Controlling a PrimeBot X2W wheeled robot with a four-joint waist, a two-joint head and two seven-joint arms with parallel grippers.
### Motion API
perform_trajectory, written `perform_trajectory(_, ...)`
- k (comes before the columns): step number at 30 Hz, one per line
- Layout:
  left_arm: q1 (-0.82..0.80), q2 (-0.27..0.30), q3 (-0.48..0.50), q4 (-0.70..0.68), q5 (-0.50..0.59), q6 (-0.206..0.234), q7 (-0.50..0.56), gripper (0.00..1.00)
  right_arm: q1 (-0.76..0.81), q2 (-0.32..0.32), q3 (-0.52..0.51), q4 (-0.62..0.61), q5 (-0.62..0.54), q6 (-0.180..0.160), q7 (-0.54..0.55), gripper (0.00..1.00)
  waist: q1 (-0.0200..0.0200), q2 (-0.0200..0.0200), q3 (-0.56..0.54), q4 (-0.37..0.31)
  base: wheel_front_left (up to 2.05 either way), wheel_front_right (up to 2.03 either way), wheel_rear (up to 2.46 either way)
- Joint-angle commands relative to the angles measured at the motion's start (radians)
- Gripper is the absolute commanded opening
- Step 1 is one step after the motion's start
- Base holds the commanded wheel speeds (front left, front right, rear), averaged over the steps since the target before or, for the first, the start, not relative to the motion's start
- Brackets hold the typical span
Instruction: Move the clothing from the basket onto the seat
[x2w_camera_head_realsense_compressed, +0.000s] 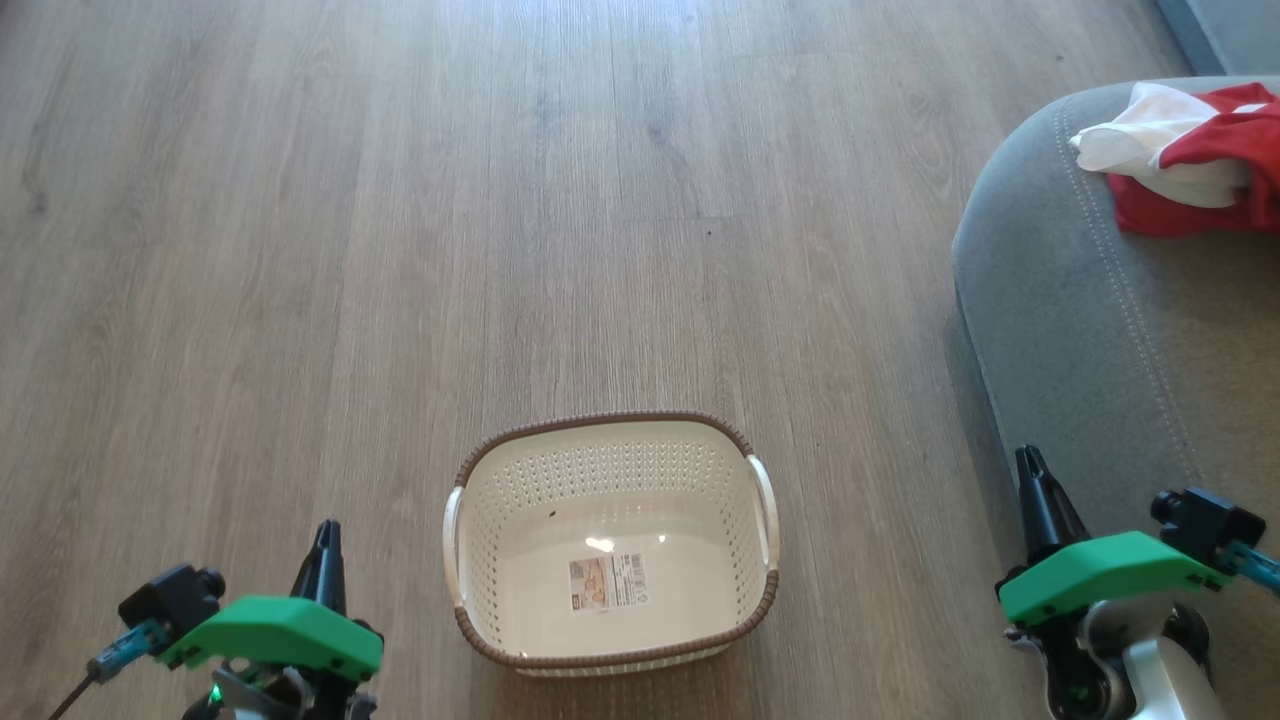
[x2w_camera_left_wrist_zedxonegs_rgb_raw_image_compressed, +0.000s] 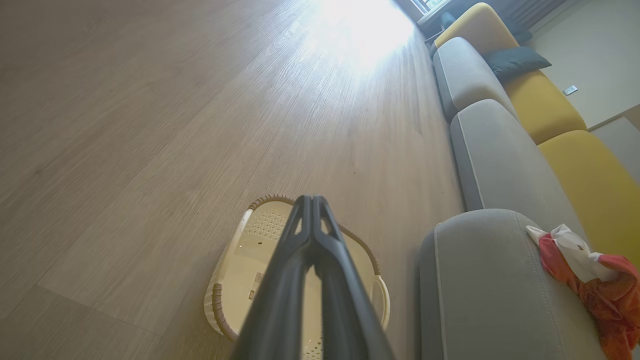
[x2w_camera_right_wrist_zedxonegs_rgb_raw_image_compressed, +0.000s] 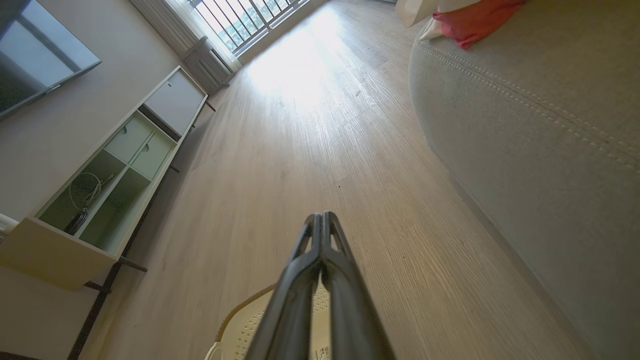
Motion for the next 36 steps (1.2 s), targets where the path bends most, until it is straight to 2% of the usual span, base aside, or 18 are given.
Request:
perform_trajectory(1,-0.041,0.006,0.023,-0.038,-0.03,-0.01,0.009,0.0,-0.025,0.0,0.001,-0.04,0.034,0.0,0.006,0.0,0.0,-0.0001,-0.001,0.0,0.0,0.0,0.0)
perform_trajectory(36,-0.045,0.008,0.063,-0.1,-0.397,-0.057,0.107,0.0,-0.016,0.002,-0.023,-0.102,0.459,0.0,0.106,0.0,0.0,-0.0001,-0.017,0.007,0.0,0.0,0.0)
